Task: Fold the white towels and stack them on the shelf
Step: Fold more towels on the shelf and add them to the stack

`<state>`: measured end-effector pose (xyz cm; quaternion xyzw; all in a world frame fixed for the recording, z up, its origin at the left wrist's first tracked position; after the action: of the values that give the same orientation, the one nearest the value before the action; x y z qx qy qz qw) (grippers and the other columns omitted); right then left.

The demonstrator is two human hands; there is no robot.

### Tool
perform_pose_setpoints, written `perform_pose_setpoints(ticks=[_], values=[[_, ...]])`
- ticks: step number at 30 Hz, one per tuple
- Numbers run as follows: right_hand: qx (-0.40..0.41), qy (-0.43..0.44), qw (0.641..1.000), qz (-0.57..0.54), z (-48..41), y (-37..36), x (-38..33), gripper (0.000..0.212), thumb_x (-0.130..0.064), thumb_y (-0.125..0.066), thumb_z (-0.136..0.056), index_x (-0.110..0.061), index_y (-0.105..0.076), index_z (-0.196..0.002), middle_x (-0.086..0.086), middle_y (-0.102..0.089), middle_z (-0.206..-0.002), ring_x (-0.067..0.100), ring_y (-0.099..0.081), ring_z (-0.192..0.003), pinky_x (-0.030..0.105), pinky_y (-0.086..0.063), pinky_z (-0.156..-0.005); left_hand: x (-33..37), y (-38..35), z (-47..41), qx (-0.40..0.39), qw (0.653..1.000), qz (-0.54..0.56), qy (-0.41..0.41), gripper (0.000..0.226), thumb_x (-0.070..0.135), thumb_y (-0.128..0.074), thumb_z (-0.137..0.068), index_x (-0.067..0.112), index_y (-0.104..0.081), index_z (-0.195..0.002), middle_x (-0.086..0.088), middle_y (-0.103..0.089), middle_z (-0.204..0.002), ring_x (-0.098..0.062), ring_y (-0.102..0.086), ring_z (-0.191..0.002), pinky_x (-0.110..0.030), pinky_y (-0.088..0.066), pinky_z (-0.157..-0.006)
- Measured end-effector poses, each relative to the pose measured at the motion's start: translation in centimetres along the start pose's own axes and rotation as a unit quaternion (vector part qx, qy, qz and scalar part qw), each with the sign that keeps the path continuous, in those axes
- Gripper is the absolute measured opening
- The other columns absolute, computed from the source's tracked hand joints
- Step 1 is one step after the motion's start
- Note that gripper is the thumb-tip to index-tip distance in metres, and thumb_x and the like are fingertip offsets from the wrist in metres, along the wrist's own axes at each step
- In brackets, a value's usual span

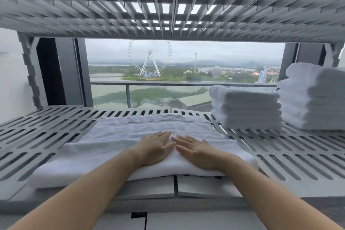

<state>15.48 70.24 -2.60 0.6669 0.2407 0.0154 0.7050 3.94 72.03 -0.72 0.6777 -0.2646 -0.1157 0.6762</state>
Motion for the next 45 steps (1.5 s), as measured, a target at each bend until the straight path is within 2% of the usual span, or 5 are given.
perform_pose_setpoints(ticks=[20, 25, 29, 34, 45], values=[[-0.014, -0.052, 0.997, 0.061, -1.2, -0.7, -3.2, 0.048, -0.049, -0.009, -0.098, -0.042, -0.001, -0.145, -0.010, 0.006, -0.158, 0.014, 0.008, -0.145, 0.055, 0.005, -0.112, -10.4, 1.3, 8.8, -0.027, 0.997, -0.030, 0.071, 0.061, 0.064, -0.013, -0.091, 0.040, -0.001, -0.146, 0.007, -0.001, -0.158, -0.015, 0.004, -0.145, -0.055, 0.009, -0.112], [0.060, -0.123, 0.991, 0.001, -0.1, 2.1, 1.8, 0.053, -0.053, -0.019, -0.097, -0.032, -0.025, -0.145, -0.006, -0.018, -0.156, 0.016, -0.015, -0.144, 0.053, -0.007, -0.116, -11.2, 2.3, 8.0, 0.020, 0.995, 0.000, 0.101, 0.057, 0.063, -0.014, -0.091, 0.043, -0.011, -0.145, 0.006, -0.011, -0.157, -0.018, -0.003, -0.145, -0.058, 0.008, -0.111], [0.144, -0.144, 0.979, 0.015, 0.6, 4.6, 4.7, 0.034, -0.043, -0.031, -0.097, -0.023, -0.055, -0.108, 0.002, -0.054, -0.128, 0.022, -0.046, -0.120, 0.050, -0.032, -0.103, -11.9, 3.9, 7.2, 0.075, 0.989, -0.004, 0.128, 0.043, 0.055, -0.021, -0.094, 0.031, -0.046, -0.121, 0.003, -0.048, -0.130, -0.022, -0.042, -0.126, -0.062, -0.017, -0.109], [0.143, -0.124, 0.979, 0.081, -0.1, 5.0, 4.9, 0.036, -0.040, -0.031, -0.098, -0.025, -0.036, -0.066, 0.001, -0.047, -0.090, 0.026, -0.049, -0.103, 0.042, -0.038, -0.093, -11.7, 5.7, 6.4, 0.133, 0.983, -0.067, 0.111, 0.024, 0.046, -0.026, -0.096, 0.027, -0.040, -0.092, 0.003, -0.051, -0.101, -0.020, -0.050, -0.101, -0.046, -0.039, -0.091], [0.174, -0.093, 0.978, 0.075, -2.1, 5.8, 3.9, 0.023, -0.039, -0.039, -0.096, -0.021, -0.051, -0.086, -0.001, -0.051, -0.102, 0.022, -0.050, -0.110, 0.036, -0.037, -0.093, -12.1, 4.6, 4.3, 0.075, 0.987, -0.062, 0.126, 0.032, 0.035, -0.029, -0.094, 0.026, -0.040, -0.122, 0.001, -0.031, -0.131, -0.019, -0.026, -0.129, -0.049, -0.018, -0.106]])
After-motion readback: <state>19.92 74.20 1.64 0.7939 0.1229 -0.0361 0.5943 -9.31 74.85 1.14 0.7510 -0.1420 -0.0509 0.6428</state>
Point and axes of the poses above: each hand's wrist, its own z-axis away from the middle knuckle, its own y-axis out of the back of the hand, x = y × z, the point moved 9 cm from there along -z, towards the middle knuckle
